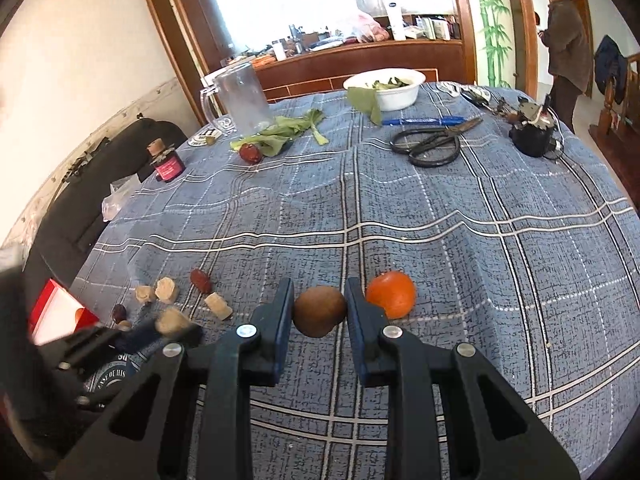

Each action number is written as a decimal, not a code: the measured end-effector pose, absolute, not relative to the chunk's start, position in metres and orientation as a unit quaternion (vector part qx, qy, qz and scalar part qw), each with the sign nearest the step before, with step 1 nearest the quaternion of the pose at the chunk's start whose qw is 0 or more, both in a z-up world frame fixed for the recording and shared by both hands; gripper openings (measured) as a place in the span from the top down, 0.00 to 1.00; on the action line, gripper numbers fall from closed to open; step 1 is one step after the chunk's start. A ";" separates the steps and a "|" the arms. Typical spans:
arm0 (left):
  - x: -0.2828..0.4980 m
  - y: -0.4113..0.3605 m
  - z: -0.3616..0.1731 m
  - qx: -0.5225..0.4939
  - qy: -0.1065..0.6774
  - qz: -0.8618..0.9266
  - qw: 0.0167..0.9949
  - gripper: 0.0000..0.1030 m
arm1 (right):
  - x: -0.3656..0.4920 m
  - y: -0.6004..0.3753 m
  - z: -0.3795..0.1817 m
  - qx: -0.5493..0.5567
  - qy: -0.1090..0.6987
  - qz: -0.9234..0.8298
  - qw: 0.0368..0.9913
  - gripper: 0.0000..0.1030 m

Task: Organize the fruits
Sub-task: 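Hold the kiwi in the right gripper while the left gripper grasps a snack cube, then lower the snack cube into the box and open the left gripper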

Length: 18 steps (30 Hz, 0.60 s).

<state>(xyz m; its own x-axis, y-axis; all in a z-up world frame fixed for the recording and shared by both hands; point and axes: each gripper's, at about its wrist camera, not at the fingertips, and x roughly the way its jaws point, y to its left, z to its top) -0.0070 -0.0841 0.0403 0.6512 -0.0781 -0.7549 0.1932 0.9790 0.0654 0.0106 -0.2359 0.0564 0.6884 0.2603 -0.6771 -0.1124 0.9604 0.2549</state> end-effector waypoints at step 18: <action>-0.100 0.040 0.117 0.063 0.295 0.056 0.952 0.77 | -0.009 -0.176 0.064 0.034 0.365 0.115 0.923 0.73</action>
<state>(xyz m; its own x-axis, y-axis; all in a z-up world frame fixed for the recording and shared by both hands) -0.1001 0.0403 0.1171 0.8193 0.1442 -0.5549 -0.0693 0.9857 0.1538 -0.0092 -0.1764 0.0639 0.7071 0.2363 -0.6664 -0.1870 0.9714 0.1461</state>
